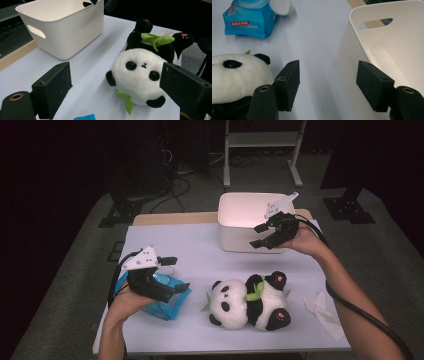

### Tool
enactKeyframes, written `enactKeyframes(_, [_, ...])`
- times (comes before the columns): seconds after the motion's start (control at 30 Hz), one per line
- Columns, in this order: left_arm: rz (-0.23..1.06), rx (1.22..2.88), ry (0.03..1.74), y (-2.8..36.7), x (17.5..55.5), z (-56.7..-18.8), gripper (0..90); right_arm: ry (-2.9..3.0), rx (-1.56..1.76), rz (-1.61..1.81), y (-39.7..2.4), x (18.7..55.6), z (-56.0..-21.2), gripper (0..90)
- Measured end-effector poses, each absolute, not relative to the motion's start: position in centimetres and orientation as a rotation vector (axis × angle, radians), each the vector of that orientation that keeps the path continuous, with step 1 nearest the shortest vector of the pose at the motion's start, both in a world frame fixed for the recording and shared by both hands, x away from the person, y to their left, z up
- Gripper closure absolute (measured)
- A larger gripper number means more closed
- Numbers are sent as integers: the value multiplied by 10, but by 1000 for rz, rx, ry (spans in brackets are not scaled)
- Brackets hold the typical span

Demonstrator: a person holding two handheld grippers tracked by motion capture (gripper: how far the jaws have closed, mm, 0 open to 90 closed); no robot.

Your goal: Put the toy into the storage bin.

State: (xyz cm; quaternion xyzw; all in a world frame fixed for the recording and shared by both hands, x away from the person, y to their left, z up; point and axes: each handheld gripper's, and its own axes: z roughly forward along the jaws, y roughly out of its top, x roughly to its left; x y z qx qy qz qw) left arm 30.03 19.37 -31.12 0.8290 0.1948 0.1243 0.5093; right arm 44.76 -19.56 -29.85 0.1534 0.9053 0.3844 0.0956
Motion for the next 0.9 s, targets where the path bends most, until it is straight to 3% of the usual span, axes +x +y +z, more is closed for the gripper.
enactKeyframes(0.9, [304, 2016, 483, 199, 306, -315, 84, 2737, 393, 953, -190, 485, -287, 428])
